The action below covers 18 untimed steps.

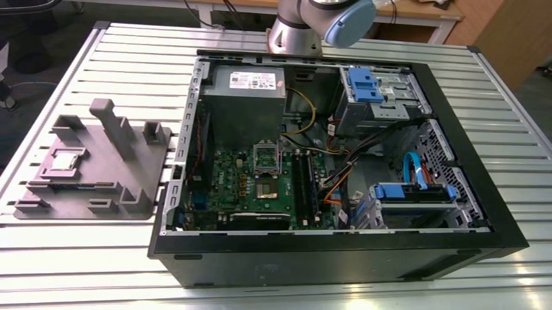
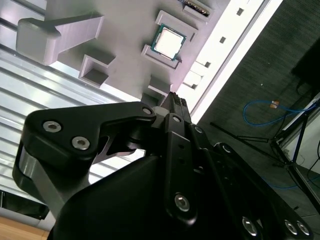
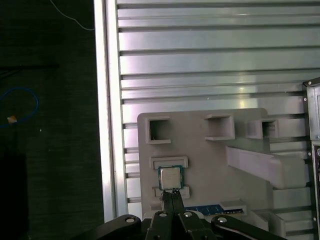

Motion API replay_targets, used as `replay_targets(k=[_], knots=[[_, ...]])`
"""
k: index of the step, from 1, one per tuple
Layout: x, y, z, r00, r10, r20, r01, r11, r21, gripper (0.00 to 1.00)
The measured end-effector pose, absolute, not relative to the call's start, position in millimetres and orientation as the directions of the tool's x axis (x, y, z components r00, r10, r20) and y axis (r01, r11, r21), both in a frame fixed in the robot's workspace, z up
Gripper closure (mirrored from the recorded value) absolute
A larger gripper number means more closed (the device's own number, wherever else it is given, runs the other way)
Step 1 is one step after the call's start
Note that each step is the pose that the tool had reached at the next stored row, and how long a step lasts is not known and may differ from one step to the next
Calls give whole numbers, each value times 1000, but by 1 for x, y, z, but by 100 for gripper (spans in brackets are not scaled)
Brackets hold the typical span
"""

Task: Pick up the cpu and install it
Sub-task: 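Reach for the cpu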

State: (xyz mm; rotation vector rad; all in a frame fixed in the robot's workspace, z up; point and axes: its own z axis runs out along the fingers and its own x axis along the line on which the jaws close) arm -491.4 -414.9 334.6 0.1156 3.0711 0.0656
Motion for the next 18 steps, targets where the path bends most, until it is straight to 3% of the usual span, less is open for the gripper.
replay_targets(k=[18], knots=[[-491,-415,322,-995,76,-66,74,996,45,89]])
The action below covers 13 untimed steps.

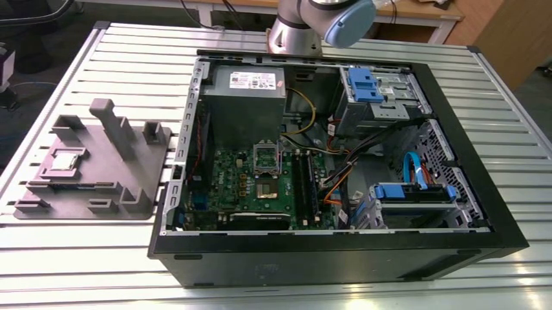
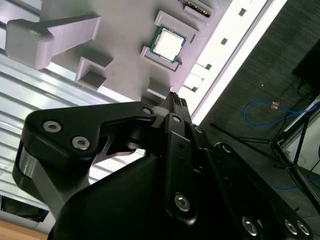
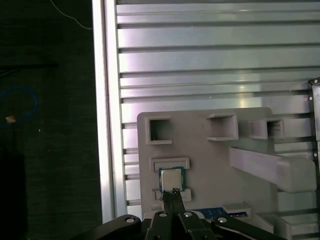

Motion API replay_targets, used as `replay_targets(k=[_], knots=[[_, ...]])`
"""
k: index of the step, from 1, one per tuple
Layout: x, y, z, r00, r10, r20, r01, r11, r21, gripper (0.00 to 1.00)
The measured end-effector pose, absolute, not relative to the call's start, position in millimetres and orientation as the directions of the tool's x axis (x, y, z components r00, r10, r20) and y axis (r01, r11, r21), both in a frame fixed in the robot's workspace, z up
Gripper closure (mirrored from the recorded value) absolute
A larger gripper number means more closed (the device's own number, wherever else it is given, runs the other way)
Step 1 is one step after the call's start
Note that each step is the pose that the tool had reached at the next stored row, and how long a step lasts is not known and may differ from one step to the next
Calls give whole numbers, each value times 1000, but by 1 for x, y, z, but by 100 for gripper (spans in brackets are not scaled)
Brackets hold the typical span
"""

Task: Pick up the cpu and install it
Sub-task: 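Reach for the cpu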

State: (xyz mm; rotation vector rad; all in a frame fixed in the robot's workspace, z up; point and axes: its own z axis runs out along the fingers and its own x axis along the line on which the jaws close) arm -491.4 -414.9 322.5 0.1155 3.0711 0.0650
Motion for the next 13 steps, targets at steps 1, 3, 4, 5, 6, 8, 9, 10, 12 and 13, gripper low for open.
replay_targets(k=[1,3,4,5,6,8,9,10,12,13], knots=[[-491,-415,322,-995,76,-66,74,996,45,89],[-491,-415,320,-995,76,-66,74,996,45,89],[-491,-415,319,-995,76,-66,74,996,45,89],[-491,-415,318,-995,76,-66,74,996,45,89],[-491,-415,318,-995,76,-66,74,996,45,89],[-491,-415,318,-995,76,-66,74,996,45,89],[-491,-415,318,-995,76,-66,74,996,45,89],[-491,-415,318,-995,76,-66,74,996,45,89],[-491,-415,317,-995,76,-66,74,996,45,89],[-491,-415,316,-995,76,-66,74,996,45,89]])
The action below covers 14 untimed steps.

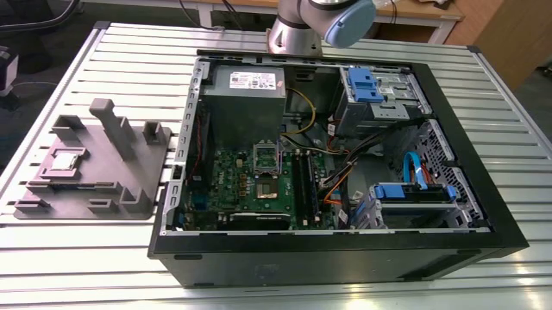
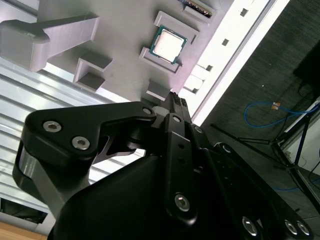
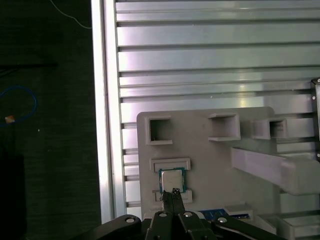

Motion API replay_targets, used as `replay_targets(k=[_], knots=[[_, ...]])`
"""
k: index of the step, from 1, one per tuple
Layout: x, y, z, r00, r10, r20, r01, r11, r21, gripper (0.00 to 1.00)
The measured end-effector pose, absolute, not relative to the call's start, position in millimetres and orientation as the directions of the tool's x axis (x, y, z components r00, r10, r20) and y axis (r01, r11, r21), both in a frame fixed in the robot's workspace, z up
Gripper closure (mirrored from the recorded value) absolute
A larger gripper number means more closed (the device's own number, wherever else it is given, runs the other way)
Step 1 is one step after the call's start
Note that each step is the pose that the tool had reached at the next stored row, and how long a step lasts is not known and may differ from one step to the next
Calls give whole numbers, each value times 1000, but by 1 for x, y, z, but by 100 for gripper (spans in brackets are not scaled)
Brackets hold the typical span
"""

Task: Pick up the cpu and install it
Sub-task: 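Reach for the cpu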

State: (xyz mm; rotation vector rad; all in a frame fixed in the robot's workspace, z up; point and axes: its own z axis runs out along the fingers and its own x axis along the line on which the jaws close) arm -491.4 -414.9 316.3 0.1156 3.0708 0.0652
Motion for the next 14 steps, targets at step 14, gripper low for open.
replay_targets(k=[14], knots=[[-491,-415,310,-995,76,-66,74,996,45,89]])
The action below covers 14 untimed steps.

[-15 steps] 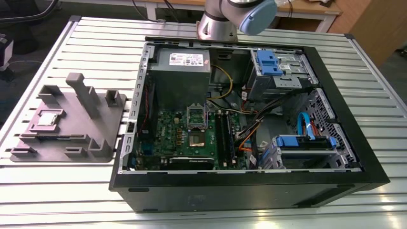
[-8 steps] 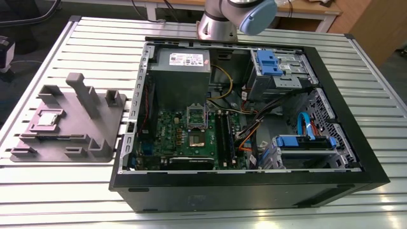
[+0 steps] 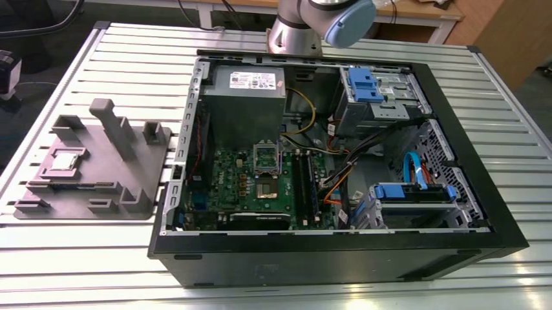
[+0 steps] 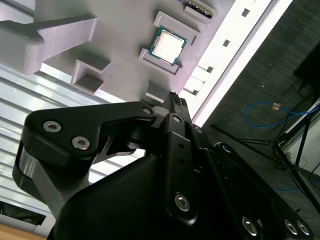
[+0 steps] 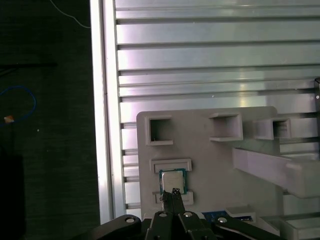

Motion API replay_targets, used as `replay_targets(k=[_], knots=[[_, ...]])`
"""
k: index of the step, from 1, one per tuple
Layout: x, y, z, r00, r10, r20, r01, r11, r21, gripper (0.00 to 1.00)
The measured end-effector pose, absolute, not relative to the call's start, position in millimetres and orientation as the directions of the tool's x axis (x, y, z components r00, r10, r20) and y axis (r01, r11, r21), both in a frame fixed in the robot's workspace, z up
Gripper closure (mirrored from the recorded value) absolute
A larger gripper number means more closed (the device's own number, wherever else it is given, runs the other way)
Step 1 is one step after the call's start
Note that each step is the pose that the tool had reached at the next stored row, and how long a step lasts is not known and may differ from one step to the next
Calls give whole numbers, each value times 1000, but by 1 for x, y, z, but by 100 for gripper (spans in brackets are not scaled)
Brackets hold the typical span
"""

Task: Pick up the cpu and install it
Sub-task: 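Reach for the cpu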

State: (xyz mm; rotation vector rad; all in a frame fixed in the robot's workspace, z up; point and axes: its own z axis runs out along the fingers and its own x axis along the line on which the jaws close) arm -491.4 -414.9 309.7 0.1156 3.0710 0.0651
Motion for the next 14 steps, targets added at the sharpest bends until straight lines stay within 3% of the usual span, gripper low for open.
replay_targets(k=[14], knots=[[-491,-416,293,-995,76,-65,74,996,45,89]])
